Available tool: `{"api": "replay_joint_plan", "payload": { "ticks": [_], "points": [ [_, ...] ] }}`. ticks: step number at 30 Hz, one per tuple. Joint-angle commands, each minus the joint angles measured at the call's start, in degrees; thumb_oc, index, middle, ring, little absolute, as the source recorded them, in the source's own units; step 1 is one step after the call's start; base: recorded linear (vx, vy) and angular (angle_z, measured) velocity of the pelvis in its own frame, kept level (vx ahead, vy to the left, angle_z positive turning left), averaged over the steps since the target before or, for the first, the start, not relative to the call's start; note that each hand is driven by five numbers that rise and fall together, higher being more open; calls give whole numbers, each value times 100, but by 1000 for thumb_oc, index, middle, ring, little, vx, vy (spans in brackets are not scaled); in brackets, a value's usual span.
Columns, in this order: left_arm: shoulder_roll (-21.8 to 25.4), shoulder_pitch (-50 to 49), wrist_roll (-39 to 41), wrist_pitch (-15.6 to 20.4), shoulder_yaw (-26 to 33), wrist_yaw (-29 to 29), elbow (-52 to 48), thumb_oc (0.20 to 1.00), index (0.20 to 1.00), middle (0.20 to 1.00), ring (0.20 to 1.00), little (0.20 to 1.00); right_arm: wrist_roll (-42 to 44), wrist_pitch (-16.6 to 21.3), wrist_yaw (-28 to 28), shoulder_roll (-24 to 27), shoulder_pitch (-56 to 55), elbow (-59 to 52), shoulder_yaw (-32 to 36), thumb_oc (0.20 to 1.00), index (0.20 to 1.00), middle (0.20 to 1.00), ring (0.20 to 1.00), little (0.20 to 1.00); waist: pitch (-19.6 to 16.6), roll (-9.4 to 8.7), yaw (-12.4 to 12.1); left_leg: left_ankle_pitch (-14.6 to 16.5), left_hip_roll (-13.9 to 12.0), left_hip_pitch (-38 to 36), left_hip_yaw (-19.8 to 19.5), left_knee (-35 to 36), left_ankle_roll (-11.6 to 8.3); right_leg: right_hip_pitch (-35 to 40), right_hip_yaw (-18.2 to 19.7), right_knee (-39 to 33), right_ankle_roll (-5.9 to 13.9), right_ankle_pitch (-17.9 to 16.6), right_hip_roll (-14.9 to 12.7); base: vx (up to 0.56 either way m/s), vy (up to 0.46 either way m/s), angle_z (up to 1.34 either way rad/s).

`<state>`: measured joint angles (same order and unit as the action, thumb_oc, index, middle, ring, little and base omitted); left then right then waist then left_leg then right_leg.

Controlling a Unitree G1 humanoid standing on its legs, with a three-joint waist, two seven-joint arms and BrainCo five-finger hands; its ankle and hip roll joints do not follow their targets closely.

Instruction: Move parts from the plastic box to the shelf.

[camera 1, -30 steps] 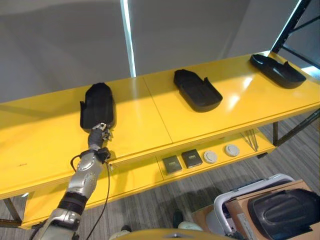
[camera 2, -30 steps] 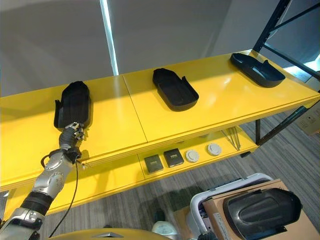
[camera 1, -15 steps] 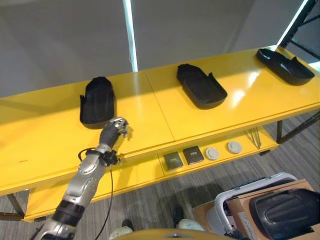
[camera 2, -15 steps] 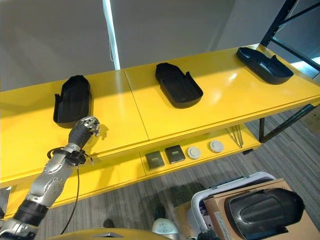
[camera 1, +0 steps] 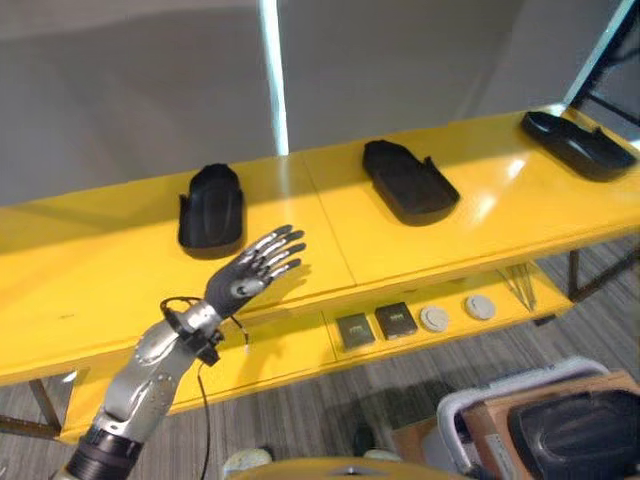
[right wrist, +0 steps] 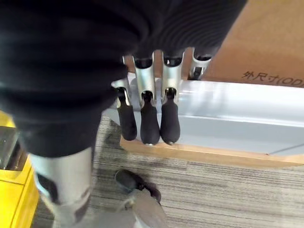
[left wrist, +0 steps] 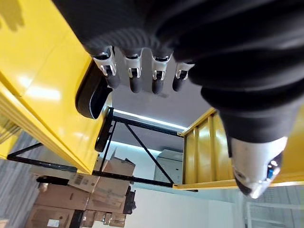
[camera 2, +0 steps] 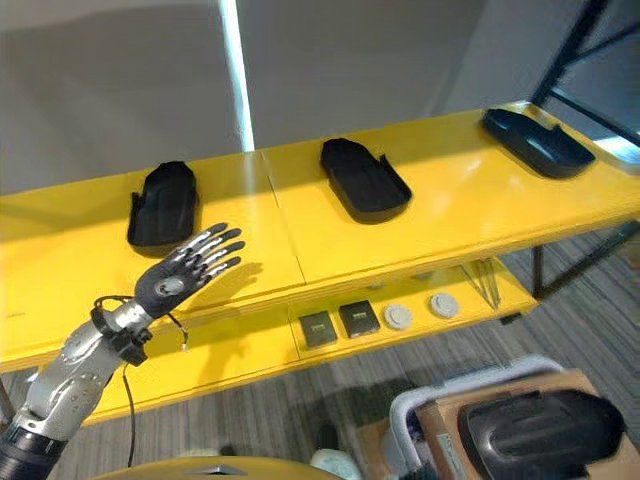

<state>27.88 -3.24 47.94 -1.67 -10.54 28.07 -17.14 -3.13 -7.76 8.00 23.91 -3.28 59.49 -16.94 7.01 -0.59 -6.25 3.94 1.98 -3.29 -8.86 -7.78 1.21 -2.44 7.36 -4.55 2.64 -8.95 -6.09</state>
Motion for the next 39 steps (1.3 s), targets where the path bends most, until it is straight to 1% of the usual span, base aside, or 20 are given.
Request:
{"api": "replay_joint_plan", "payload": {
  "ticks": [1,4,7,8,9,10,11,13,16,17,19,21,22,23,26,27,29,33,36,39],
  "points": [
    [35,386,-445,378,175,182,-116,1000,1000,1000,1000,1000,639,-83,-17,165,158,-74,-69,1000,1000,1000,1000,1000,-65,10,-39,443,55,588,25,-740,-249,574,-329,-18,535,607,-92,-183,146,-164],
    [134,870,-731,340,-292,652,100,1000,1000,1000,1000,1000,860,-63,73,132,177,-48,10,1000,1000,1000,1000,1000,11,-15,156,817,186,381,233,-585,-19,306,-63,107,747,413,-251,-279,256,-140],
    [184,1413,-1537,654,-967,924,358,1000,1000,1000,1000,1000,949,167,51,74,144,233,129,1000,1000,1000,1000,1000,85,23,338,856,301,309,414,-553,88,38,-4,-45,909,218,-337,-236,188,-61],
    [258,1605,-2171,707,-1265,881,450,1000,1000,1000,1000,1000,960,235,40,50,149,345,173,1000,1000,1000,1000,1000,131,37,375,828,304,244,527,-478,102,-173,-165,-45,991,158,-388,-304,187,-84],
    [391,1830,-2747,617,-1677,491,687,1000,1000,1000,1000,1000,845,329,9,22,164,439,137,1000,1000,1000,1000,1000,186,42,415,822,304,133,682,-397,136,-426,-458,-45,1070,36,-463,-247,149,-75],
    [423,1856,-2848,590,-1747,372,735,1000,1000,1000,1000,1000,817,336,4,18,166,441,122,1000,1000,1000,1000,1000,193,42,416,817,304,111,721,-373,141,-460,-535,-45,1075,4,-482,-229,109,-90],
    [485,1999,-3545,454,-2055,-46,1116,1000,1000,1000,1000,1000,795,319,-6,12,177,436,5,1000,1000,1000,1000,1000,216,34,417,804,301,8,913,-271,180,-474,-912,-45,1081,-115,-549,-199,71,-90],
    [553,2154,-4036,495,-2448,-409,1780,1000,1000,1000,1000,1000,788,312,-53,46,209,434,-134,1000,1000,1000,1000,1000,187,45,456,731,307,-45,1137,-103,235,-518,-1246,207,1058,-155,-574,-232,76,-156],
    [431,2215,-5165,457,-3038,-1518,3275,1000,1000,1000,1000,1000,697,355,-64,30,284,550,-288,1000,1000,1000,1000,1000,46,86,531,607,295,-97,1634,373,460,-698,-1480,1333,1020,-90,-632,-251,18,-175],
    [237,2043,-5289,335,-3060,-2135,4047,1000,1000,1000,1000,1000,650,342,-42,-34,294,595,-298,1000,1000,1000,1000,1000,-24,82,509,511,277,-40,1783,511,516,-691,-1574,1573,955,23,-689,-226,-97,-115],
    [34,1890,-5368,316,-2940,-2471,4656,1000,1000,1000,1000,1000,646,359,-26,-104,276,644,-290,1000,1000,1000,1000,1000,-53,77,472,462,252,-8,1876,587,551,-642,-1662,1682,908,111,-735,-134,-124,-60],
    [-153,1596,-6114,491,-2797,-3125,5590,1000,1000,1000,1000,1000,605,466,-24,-236,302,745,-240,1000,1000,1000,1000,1000,-79,94,385,339,153,66,2007,708,551,-509,-1826,1818,814,382,-761,-151,-187,-62],
    [-271,1516,-6043,427,-2729,-3411,5933,1000,1000,1000,1000,1000,605,493,-3,-263,374,748,-271,1000,1000,1000,1000,1000,-98,113,337,244,78,131,2088,784,504,-420,-1906,1699,756,569,-723,-183,-272,-60],
    [-504,1441,-5998,298,-2645,-3823,6578,1000,1000,1000,1000,1000,623,520,39,-334,498,801,-328,1000,1000,1000,1000,1000,-149,105,264,209,-7,262,2137,825,352,-175,-2025,1194,771,863,-597,-127,-204,-65],
    [-725,1410,-5875,223,-2557,-4074,7121,1000,1000,1000,1000,1000,641,525,88,-393,549,854,-371,1000,1000,1000,1000,1000,-154,83,237,113,-55,366,2190,831,243,-73,-2084,823,762,808,-513,-35,-166,-74],
    [-974,1319,-5468,-21,-2392,-4429,7692,1000,1000,1000,1000,1000,638,481,116,-456,579,886,-393,1000,1000,1000,1000,1000,-152,60,246,49,-103,358,2211,900,164,39,-2055,535,751,754,-427,-58,-230,-23],
    [-1223,1162,-5207,-303,-1955,-4618,8273,1000,1000,1000,1000,1000,571,385,104,-527,571,889,-435,1000,1000,1000,1000,1000,-133,11,287,-113,-197,339,2262,960,43,138,-2024,207,646,599,-302,-24,-257,-8],
    [-1430,871,-4683,-685,-1411,-4652,8714,1000,1000,1000,1000,1000,464,215,-2,-559,546,930,-433,1000,1000,1000,1000,1000,-152,-37,245,-76,-186,269,1996,935,-53,289,-1809,-38,558,583,-169,60,-116,-23],
    [-1592,603,-4832,-583,-1048,-4431,9037,1000,1000,1000,1000,1000,596,119,-56,-592,587,1086,-366,1000,1000,1000,1000,1000,-220,-68,84,47,-46,292,1506,808,-31,317,-1555,-45,484,669,-111,72,-56,-55],
    [-1680,397,-5177,-625,-1108,-4251,9090,1000,1000,1000,1000,1000,802,150,-108,-590,547,1298,-52,1000,1000,1000,1000,1000,-288,-20,99,141,18,220,1499,766,16,383,-1473,42,495,749,-134,96,25,-71]
  ]
}}
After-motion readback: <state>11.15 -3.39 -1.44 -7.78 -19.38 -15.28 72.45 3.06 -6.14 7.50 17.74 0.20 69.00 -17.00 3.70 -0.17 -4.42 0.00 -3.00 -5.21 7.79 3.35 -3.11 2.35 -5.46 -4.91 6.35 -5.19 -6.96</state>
